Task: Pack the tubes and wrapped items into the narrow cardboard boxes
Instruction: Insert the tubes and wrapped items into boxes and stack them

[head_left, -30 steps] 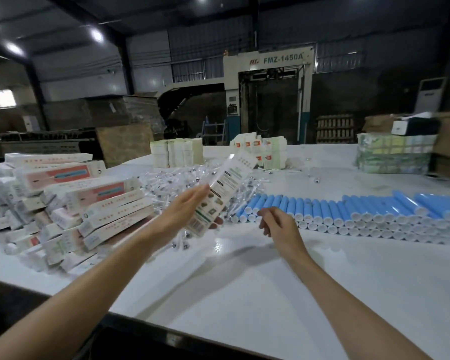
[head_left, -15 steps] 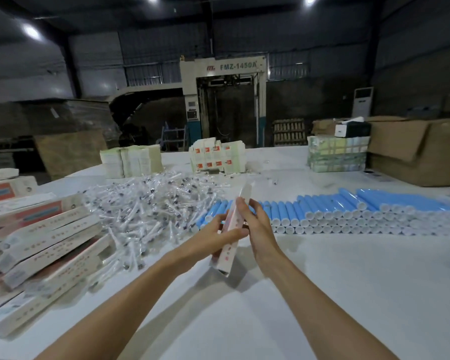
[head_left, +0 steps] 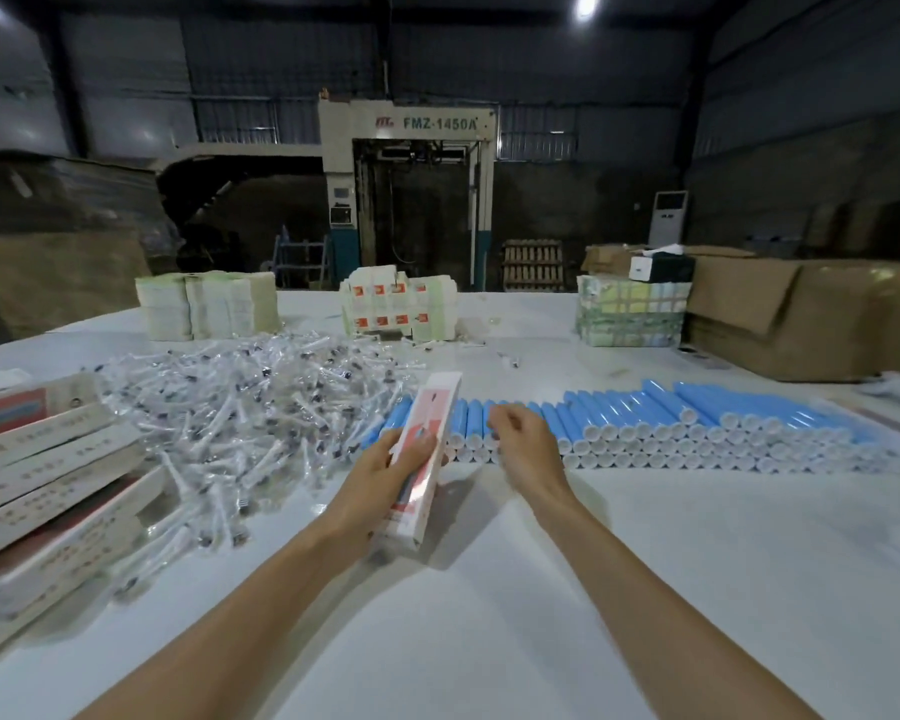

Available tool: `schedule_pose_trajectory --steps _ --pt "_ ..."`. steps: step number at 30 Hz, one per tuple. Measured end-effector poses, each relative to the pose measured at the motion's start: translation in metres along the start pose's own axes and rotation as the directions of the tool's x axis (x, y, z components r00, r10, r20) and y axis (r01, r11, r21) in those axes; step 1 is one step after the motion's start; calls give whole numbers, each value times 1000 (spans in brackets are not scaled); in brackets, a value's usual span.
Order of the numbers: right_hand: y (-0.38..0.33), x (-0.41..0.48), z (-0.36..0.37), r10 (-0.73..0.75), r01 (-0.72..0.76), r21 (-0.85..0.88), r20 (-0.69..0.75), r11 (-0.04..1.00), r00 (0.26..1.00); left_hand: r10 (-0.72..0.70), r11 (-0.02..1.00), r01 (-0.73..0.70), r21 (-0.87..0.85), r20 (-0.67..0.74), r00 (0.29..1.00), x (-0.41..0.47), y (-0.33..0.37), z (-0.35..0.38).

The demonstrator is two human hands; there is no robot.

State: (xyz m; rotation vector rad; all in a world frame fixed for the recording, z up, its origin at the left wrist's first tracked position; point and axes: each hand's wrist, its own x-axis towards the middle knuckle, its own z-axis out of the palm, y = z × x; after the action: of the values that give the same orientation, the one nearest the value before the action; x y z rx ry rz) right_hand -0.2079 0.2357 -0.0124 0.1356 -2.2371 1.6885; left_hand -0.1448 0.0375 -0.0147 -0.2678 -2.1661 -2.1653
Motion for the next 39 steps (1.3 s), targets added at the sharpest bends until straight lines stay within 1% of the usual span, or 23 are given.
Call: schedule_pose_trajectory --steps 2,3,4,5,6,7,9,11,15,16,18,22,26,28,30,31,32,33,35,36,37,38,39 --pt "1 19 -25 -95 61 -267 -114 962 989 7 997 -10 -77 -31 999 1 2 0" --pt "4 30 -38 -142 78 -419 -124 905 982 6 994 -12 -111 -48 999 2 3 0" --pt "8 41 -50 -175 78 -571 -118 818 977 3 990 -12 -143 -64 998 3 3 1" --pt "12 52 -61 -198 63 -711 -108 700 974 -7 984 -7 -177 -79 997 4 4 1" --pt "16 62 -71 -207 40 -819 -97 572 973 -20 977 2 -213 -84 996 5 4 1" --pt "20 70 -78 -210 19 -890 -86 455 974 -31 968 10 -252 -80 996 5 5 0" --pt "27 82 -86 -190 -8 -955 -67 297 980 -41 947 15 -322 -74 996 6 7 -1" --pt "32 86 -87 -159 -21 -979 -54 202 986 -44 934 9 -357 -91 995 6 7 -3" --pt "34 81 -78 -180 22 -997 9 71 984 -45 933 4 -361 -104 994 8 6 -4" --pt "34 79 -76 -182 33 -998 24 48 983 -51 933 8 -359 -110 993 9 5 -4" --pt "33 77 -73 -165 29 -999 23 37 986 -70 934 20 -357 -128 989 11 4 -4" --pt "26 73 -68 -121 -1 -999 -7 48 993 -81 940 24 -340 -153 985 10 3 -5" --pt "22 71 -57 -132 7 -997 -4 82 991 -32 962 -3 -273 -124 992 7 4 -3" --pt "24 69 -53 -166 18 -992 -2 121 986 10 973 -33 -230 -102 995 4 6 -1" --pt "27 68 -54 -232 20 -988 -17 155 972 53 985 -63 -159 -66 996 -1 6 4" --pt "28 68 -55 -274 28 -981 -26 190 961 69 989 -74 -125 -46 997 -3 5 6" --pt "27 68 -57 -310 53 -963 -33 263 950 78 992 -81 -100 -25 997 -5 4 8" --pt "24 67 -58 -324 81 -917 -54 390 945 83 993 -83 -83 -7 997 -6 2 10" --pt "7 64 -60 -278 116 -708 -117 696 954 85 994 -83 -67 24 996 -8 -1 12" --pt "-5 60 -60 -229 114 -547 -146 829 962 87 995 -85 -53 37 995 -9 -2 13" --pt "-20 54 -60 -175 113 -335 -163 935 971 95 995 -93 -36 50 994 -10 -4 13" --pt "-36 46 -59 -132 121 -81 -143 989 981 105 994 -103 -22 66 992 -11 -5 14" --pt "-53 37 -57 -129 143 166 -90 976 987 114 993 -113 -13 80 990 -11 -6 15"
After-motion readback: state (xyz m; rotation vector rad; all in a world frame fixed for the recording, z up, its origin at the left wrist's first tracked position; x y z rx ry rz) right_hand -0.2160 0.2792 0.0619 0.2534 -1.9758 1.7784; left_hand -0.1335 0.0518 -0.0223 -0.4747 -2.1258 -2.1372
